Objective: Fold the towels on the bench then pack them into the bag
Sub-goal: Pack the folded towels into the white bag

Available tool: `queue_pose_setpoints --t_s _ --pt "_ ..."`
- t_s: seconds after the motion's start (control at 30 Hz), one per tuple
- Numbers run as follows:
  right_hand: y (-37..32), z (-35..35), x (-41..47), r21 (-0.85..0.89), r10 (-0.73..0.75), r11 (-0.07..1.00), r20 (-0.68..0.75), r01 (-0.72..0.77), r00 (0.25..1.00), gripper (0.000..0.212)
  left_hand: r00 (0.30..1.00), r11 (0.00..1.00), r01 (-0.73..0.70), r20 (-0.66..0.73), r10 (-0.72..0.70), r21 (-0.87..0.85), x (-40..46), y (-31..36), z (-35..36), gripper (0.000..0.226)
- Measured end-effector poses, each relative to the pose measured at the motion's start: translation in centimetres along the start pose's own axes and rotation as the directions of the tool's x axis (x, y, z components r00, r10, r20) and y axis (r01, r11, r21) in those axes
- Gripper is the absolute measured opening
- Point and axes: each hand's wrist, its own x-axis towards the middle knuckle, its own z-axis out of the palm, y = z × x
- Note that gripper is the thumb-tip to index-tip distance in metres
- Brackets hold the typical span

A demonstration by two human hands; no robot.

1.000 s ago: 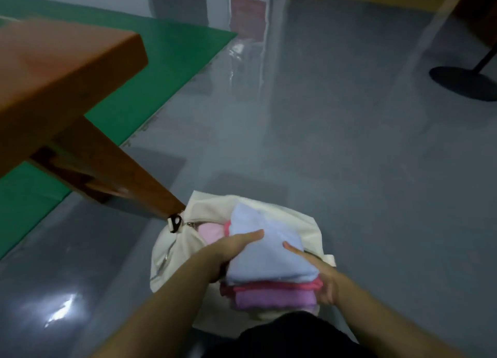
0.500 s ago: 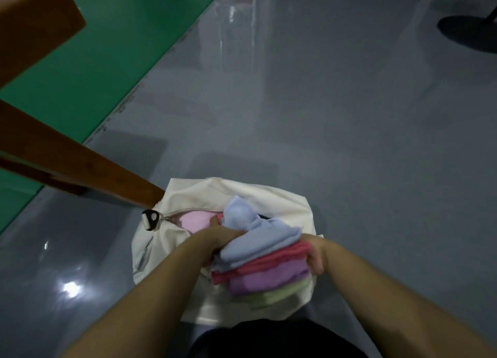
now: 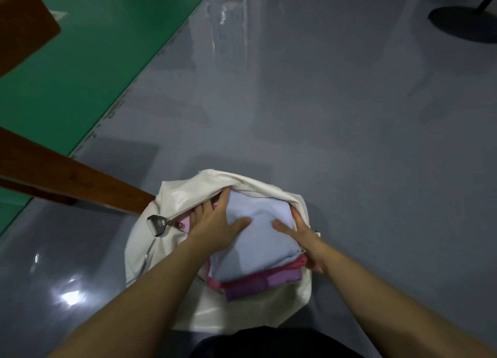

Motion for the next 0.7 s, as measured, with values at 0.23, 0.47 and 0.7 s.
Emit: queue_pose_setpoints --t_s 0.23,0.47,0.7 --pt "-1.3 2.7 4.0 0.063 -0.157 0.983 -0.223 0.175 0.962 0.067 0.989 0.998 -0.052 -0.141 0.045 -0.047 0.0 -0.6 0.4 0.07" --pt "0.6 4.0 7.4 -0.08 -0.111 0.993 -0.301 0.091 0.947 0.088 0.959 0.981 -0.185 -0.23 0.167 -0.059 -1.0 -1.4 0.5 0.061" --pt "1.5 2.3 7.3 -0.564 -0.105 0.825 -0.207 -0.031 0.973 0.074 0.922 0.905 -0.371 -0.196 0.334 -0.206 -1.8 -1.4 1.9 0.061"
